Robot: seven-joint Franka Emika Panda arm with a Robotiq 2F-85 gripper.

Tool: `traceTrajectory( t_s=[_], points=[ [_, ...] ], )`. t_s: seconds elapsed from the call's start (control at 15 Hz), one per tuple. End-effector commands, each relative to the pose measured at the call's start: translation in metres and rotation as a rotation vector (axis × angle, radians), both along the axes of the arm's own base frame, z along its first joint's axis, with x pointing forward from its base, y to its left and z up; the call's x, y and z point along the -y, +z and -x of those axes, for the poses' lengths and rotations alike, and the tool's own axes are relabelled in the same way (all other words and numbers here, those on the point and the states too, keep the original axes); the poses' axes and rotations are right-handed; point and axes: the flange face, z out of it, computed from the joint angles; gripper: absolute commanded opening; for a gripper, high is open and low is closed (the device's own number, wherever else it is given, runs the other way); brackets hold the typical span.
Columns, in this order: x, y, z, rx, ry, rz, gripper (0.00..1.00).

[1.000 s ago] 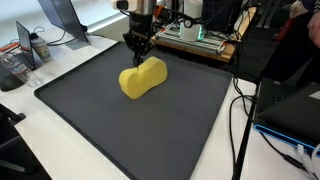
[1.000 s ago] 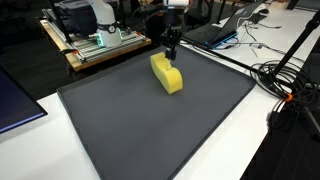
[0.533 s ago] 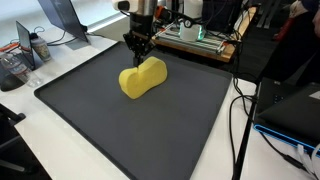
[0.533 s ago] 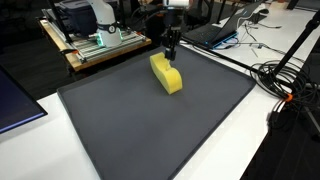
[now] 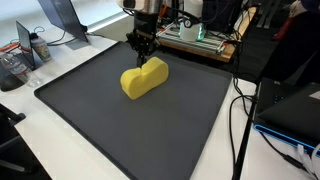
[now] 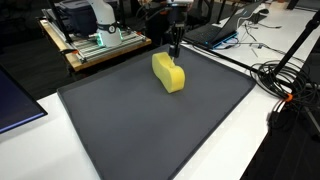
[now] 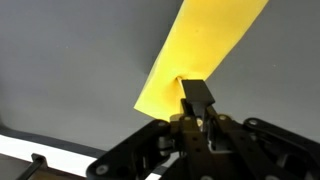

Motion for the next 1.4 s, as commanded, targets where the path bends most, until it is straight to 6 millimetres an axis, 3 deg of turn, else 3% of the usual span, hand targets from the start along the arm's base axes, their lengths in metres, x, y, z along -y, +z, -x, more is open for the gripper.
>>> traceTrajectory(
  t_s=[0.0,0.53,1.33],
  points=[
    [-0.012,-0.007,0.007,-0.021,0.011,0.009,0.03],
    [-0.016,0.004,0.003,-0.004,0.025,0.014,0.03],
    [-0.021,0.037,-0.003,0.018,0.025,0.012,0.03]
  ],
)
